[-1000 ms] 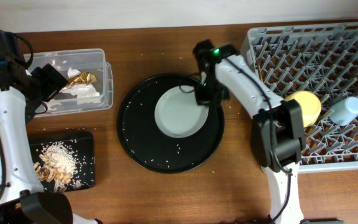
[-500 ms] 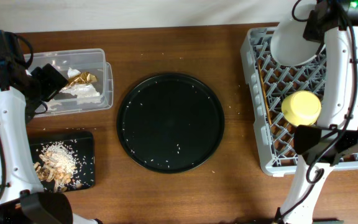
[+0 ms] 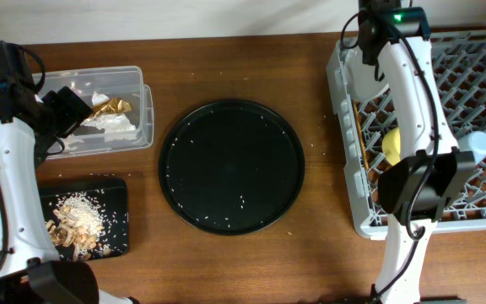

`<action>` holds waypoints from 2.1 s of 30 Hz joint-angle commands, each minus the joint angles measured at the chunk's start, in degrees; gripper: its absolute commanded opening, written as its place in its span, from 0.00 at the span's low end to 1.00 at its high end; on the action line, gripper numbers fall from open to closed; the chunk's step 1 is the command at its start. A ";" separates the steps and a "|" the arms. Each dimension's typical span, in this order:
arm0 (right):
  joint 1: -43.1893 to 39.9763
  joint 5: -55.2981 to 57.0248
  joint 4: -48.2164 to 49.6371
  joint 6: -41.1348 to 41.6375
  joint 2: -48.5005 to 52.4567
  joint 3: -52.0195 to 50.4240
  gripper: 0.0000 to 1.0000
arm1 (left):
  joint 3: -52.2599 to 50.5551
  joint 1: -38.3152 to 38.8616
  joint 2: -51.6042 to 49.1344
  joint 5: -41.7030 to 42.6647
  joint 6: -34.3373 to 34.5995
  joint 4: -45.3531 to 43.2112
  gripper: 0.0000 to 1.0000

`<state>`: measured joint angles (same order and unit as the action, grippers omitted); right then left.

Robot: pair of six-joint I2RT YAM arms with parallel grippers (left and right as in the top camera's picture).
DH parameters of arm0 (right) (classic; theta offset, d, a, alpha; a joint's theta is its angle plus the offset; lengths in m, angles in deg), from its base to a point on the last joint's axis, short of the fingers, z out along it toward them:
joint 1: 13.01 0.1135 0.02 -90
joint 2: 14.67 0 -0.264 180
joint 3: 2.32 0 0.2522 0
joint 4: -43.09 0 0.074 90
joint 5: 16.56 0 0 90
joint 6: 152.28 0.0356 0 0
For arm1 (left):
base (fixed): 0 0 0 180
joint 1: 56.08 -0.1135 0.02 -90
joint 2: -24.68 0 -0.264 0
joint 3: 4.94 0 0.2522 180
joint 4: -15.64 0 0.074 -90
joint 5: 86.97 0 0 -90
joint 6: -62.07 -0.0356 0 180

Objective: Sort waste into correct bins and load items into the dishwasher rack

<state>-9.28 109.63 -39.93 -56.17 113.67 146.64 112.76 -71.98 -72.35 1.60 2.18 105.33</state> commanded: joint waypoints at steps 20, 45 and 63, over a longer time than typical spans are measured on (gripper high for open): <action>6.40 -40.96 -28.06 10.93 -59.60 -26.18 0.98 | 0.15 -0.39 0.42 0.20 0.70 0.02 0.99; -3.43 -40.68 45.77 -1.66 -115.16 -113.35 0.98 | 0.15 -0.42 0.42 0.20 0.70 0.02 0.99; -5.84 -40.48 65.13 -5.70 -128.15 -134.88 0.98 | 0.15 -0.39 0.42 0.20 0.70 0.02 0.99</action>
<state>-14.59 69.04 25.29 -61.28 -13.87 12.22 112.76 -71.98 -72.35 1.80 2.37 105.33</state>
